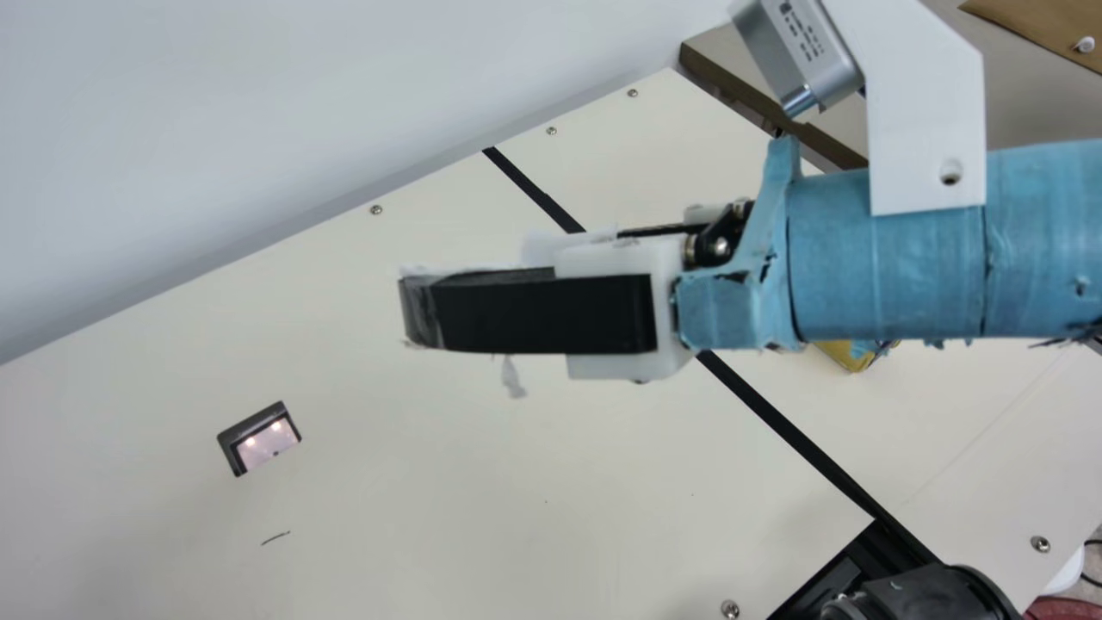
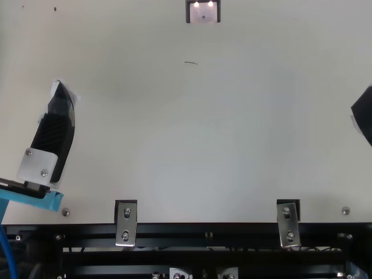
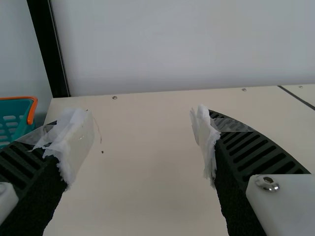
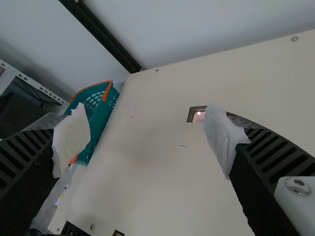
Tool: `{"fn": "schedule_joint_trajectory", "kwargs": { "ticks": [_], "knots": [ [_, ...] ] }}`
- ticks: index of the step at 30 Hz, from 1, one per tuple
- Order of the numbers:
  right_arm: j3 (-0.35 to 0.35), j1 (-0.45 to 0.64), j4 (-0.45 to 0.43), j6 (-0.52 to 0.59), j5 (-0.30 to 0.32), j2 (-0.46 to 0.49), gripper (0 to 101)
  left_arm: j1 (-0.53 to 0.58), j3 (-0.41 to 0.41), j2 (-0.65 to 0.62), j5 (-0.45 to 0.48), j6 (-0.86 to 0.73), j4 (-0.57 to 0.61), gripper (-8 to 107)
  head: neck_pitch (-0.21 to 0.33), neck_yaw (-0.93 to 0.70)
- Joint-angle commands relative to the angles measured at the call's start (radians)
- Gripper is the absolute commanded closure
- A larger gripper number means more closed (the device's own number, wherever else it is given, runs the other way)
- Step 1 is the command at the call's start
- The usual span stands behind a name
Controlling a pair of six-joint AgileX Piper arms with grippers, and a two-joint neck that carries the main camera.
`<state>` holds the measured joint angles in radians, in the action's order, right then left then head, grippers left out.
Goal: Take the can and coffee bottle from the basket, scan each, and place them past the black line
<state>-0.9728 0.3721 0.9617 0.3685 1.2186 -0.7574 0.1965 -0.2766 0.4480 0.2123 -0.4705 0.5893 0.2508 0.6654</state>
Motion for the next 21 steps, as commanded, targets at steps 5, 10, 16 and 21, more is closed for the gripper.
{"fn": "schedule_joint_trajectory", "kwargs": {
  "ticks": [5,10,16,21],
  "knots": [
    [0.0,0.0,-0.001,0.0,0.001,0.0,0,0.0,0.0,0.0,0.0,0.0,0.0,9,0.023,0.019],
    [0.0,0.0,-0.001,0.0,0.001,0.0,0,0.0,0.0,0.0,0.0,0.0,0.0,9,0.02,0.013],
    [0.0,0.0,-0.001,0.0,0.001,0.0,0,0.0,0.0,0.0,0.0,0.0,0.0,9,-0.004,-0.107],
    [0.0,0.0,-0.001,0.0,0.001,0.0,0,0.0,0.0,0.0,0.0,0.0,0.0,9,-0.015,-0.289]
  ]
}}
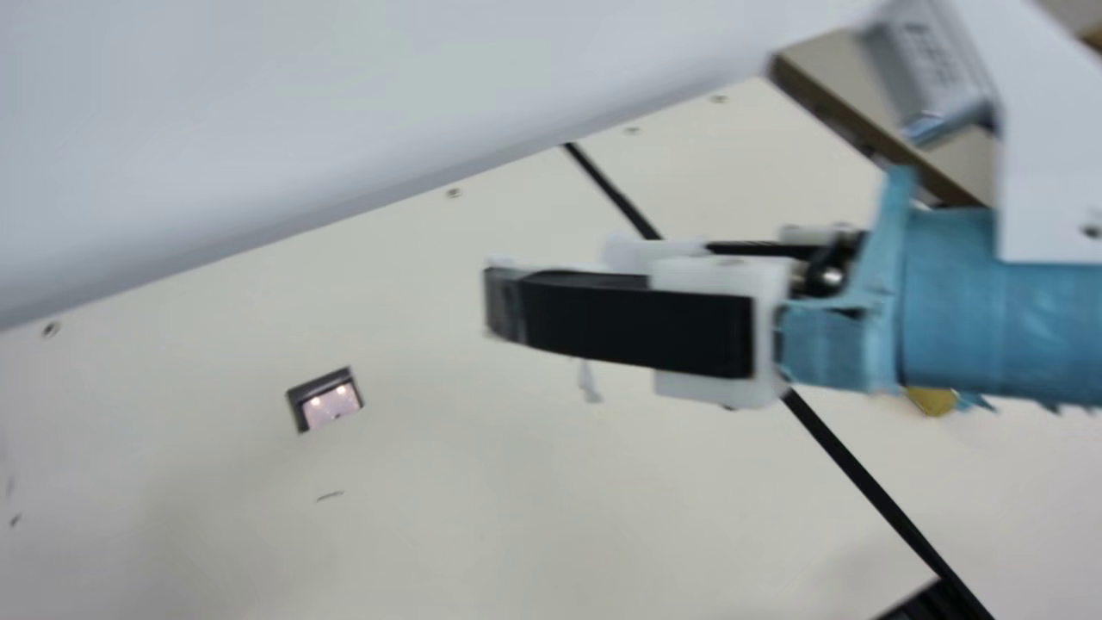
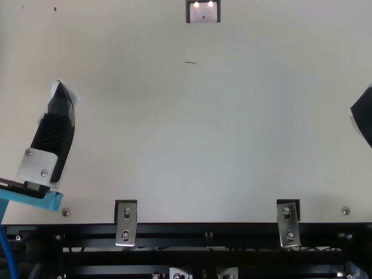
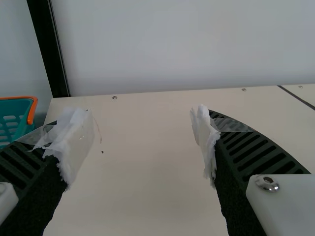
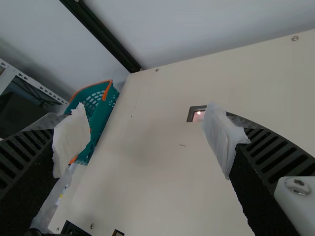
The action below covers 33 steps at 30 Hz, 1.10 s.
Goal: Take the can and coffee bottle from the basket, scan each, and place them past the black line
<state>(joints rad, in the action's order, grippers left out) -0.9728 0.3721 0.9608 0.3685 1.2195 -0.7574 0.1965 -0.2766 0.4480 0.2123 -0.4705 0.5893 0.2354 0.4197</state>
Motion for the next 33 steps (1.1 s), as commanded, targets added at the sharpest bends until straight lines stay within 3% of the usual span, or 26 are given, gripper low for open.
{"fn": "schedule_joint_trajectory", "kwargs": {
  "ticks": [1,10,22,29,33],
  "knots": [
    [0.0,0.0,0.0,0.0,0.0,0.0,0,0.0,0.0,0.0,0.0,0.0,0.0,9,0.001,-0.081],
    [0.0,0.0,0.0,0.0,0.0,0.0,0,0.0,0.0,0.0,0.0,0.0,0.0,9,0.05,-0.426],
    [0.0,0.0,0.0,0.0,0.0,0.0,0,0.0,0.0,0.0,0.0,0.0,0.0,9,0.174,-0.859],
    [0.0,0.0,0.0,0.0,0.0,0.0,0,0.0,0.0,0.0,0.0,0.0,0.0,9,0.195,-1.062],
    [0.0,0.0,0.0,0.0,0.0,0.0,0,0.0,0.0,0.0,0.0,0.0,0.0,9,0.197,-1.101]
  ]
}}
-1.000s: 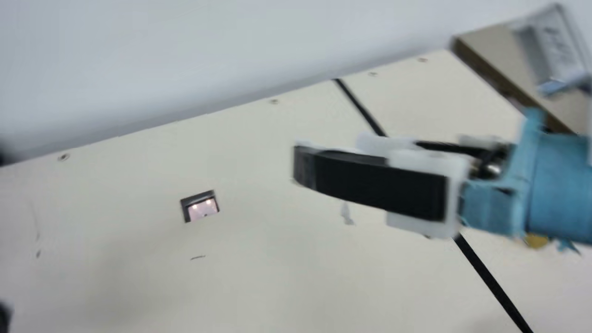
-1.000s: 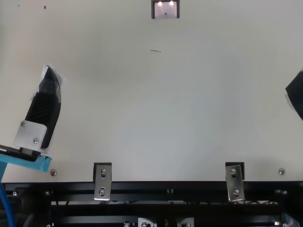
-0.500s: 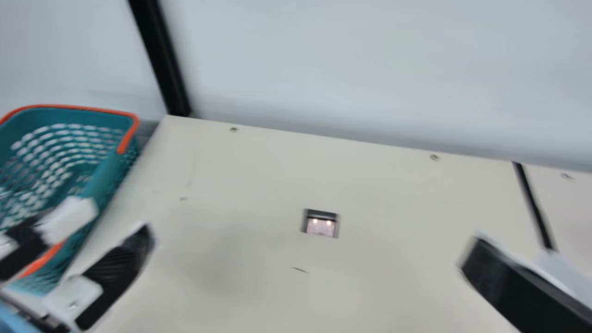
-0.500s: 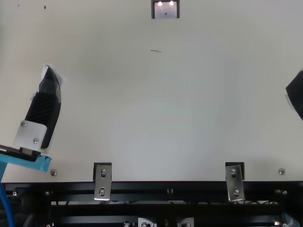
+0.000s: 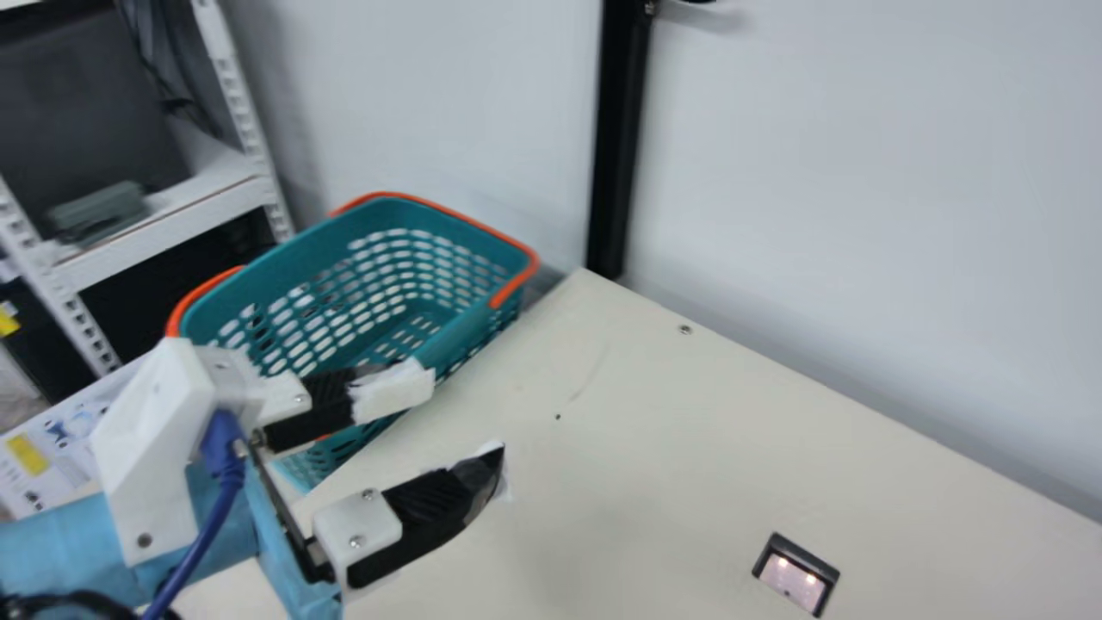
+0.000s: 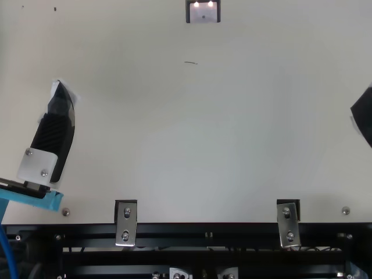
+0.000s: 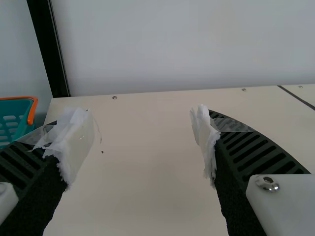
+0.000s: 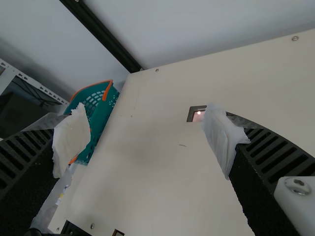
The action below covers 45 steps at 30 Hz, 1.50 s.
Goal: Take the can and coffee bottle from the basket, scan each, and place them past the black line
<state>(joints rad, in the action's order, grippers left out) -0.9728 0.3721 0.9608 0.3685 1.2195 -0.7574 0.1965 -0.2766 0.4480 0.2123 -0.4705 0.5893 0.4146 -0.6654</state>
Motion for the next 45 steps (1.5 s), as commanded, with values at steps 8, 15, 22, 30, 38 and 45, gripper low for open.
{"fn": "schedule_joint_trajectory", "kwargs": {
  "ticks": [8,15,22,30,38,45],
  "knots": [
    [0.0,0.0,0.0,0.0,0.0,0.0,0,0.0,0.0,0.0,0.0,0.0,0.0,9,0.018,-0.016],
    [0.0,0.0,0.0,0.0,0.0,0.0,0,0.0,0.0,0.0,0.0,0.0,0.0,9,0.018,-0.016],
    [0.0,0.0,0.0,0.0,0.0,0.0,0,0.013,-0.05,0.042,-0.005,0.076,-0.043,9,0.018,-0.016],
    [0.0,0.0,0.0,0.0,0.0,0.0,0,-0.078,-0.297,0.25,0.034,0.182,-0.09,9,0.018,-0.016],
    [0.0,0.0,0.0,0.0,0.0,0.0,0,-0.271,-0.632,0.527,0.206,0.151,-0.056,9,0.018,-0.016],
    [0.0,0.0,0.0,0.0,0.0,0.0,0,-0.557,-0.935,0.83,0.469,-0.104,0.118,9,0.018,-0.016]
  ]
}}
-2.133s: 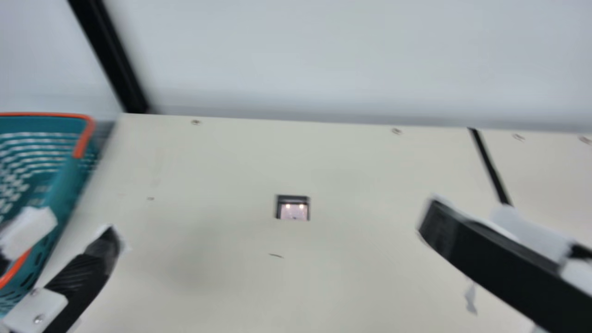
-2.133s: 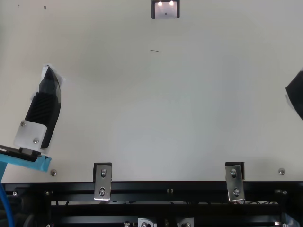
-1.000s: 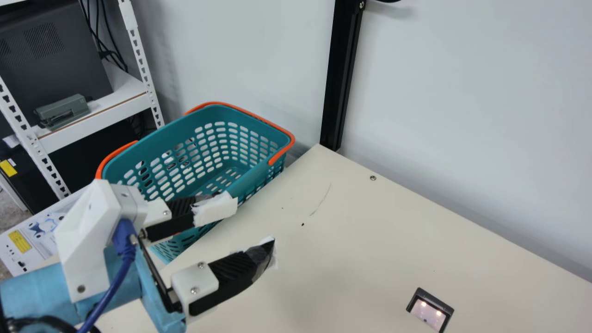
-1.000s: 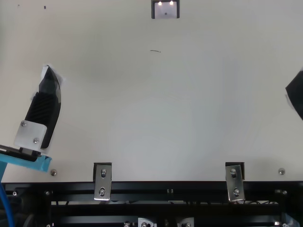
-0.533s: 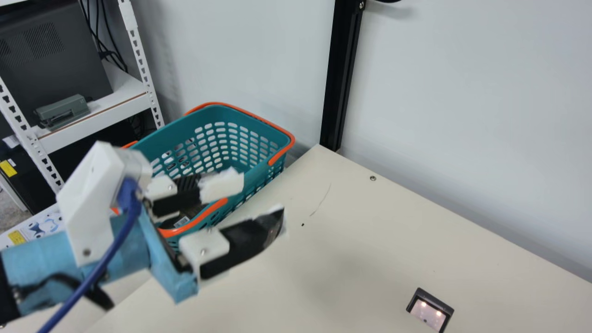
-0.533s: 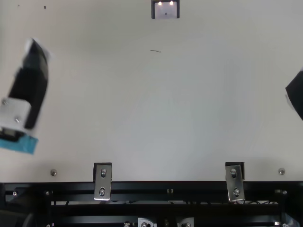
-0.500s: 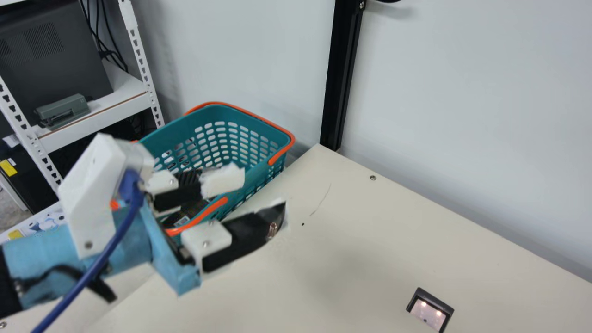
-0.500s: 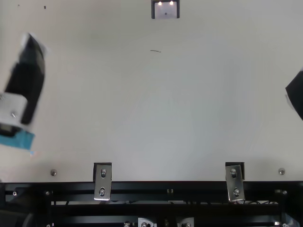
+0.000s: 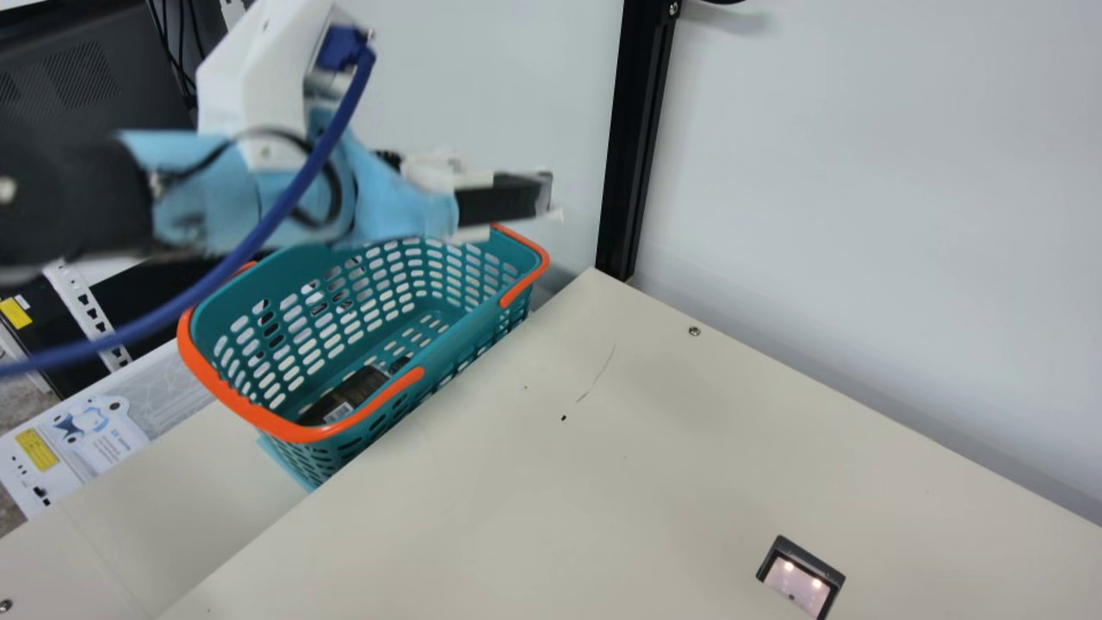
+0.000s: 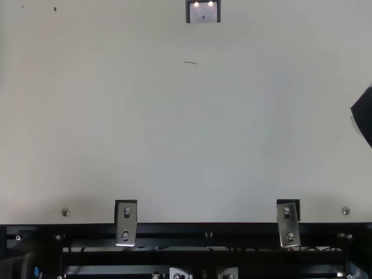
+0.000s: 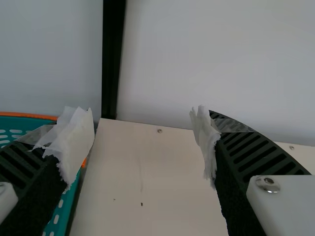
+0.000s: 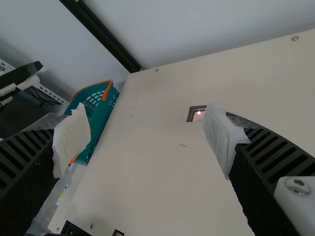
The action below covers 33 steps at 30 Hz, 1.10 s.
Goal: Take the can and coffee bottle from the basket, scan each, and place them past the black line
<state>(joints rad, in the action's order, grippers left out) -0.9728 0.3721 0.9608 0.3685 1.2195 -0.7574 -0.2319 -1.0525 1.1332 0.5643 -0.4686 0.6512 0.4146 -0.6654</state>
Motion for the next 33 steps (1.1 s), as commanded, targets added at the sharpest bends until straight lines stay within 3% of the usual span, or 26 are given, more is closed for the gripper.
{"fn": "schedule_joint_trajectory", "kwargs": {
  "ticks": [1,7,17,24,33],
  "knots": [
    [0.0,0.0,0.0,0.0,0.0,0.0,0,-0.168,-0.197,0.19,0.154,-0.139,0.069,9,0.018,-0.016],
    [0.0,0.0,0.0,0.0,0.0,0.0,0,-0.295,-0.392,0.426,0.314,-0.231,0.01,9,0.018,-0.016],
    [0.0,0.0,0.0,0.0,0.0,0.0,0,-0.289,-0.602,0.664,0.427,-0.239,-0.19,9,0.018,-0.016],
    [0.0,0.0,0.0,0.0,0.0,0.0,0,-0.288,-0.635,0.773,0.431,-0.233,-0.289,9,0.018,-0.016],
    [0.0,0.0,0.0,0.0,0.0,0.0,0,-0.304,-0.584,0.876,0.392,-0.226,-0.36,9,0.018,-0.016]
  ]
}}
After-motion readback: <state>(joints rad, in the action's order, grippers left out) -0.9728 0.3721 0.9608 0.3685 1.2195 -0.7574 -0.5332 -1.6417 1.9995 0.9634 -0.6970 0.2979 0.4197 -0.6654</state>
